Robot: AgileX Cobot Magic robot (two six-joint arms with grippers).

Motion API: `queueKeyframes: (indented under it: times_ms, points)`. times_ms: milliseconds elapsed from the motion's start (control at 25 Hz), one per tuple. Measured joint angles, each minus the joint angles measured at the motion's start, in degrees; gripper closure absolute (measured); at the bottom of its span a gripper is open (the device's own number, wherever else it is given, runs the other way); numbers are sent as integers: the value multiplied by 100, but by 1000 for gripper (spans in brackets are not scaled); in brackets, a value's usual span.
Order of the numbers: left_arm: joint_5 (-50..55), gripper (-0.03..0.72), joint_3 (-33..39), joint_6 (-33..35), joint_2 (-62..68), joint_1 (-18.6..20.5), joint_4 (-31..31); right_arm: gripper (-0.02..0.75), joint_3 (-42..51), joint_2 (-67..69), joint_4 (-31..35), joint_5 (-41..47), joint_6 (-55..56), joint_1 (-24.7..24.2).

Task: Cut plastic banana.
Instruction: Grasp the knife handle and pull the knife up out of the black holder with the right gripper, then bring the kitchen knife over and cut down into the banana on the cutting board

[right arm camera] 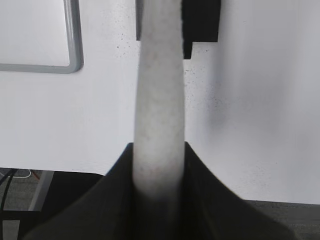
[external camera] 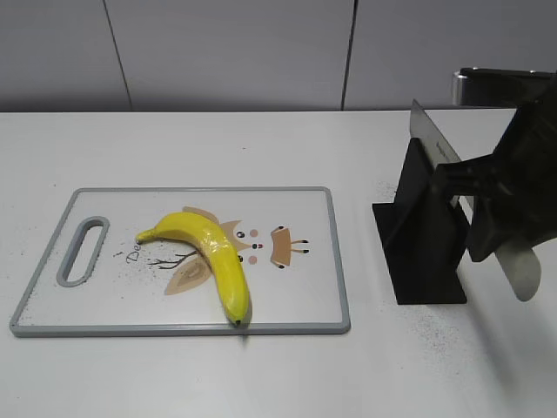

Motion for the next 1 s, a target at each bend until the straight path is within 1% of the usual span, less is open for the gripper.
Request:
queueKeyframes:
  times_ms: [280, 480, 640, 800, 1000]
  points:
    - [0, 103, 0, 0, 0, 0, 0, 575, -178, -407, -49, 179, 63, 0]
    - [0, 103, 0, 0, 0, 0, 0, 575, -760, -445, -328, 612, 78, 0]
    - [0, 103, 0, 0, 0, 0, 0, 575, -1268, -445, -559, 664, -100, 0]
    - [-7, 103, 0, 0, 0, 0, 0, 575, -1634, -445, -589, 668, -1070, 0]
    - [-29, 103, -5, 0, 31, 0, 0, 575, -1685, -387, -608, 622, -2915, 0]
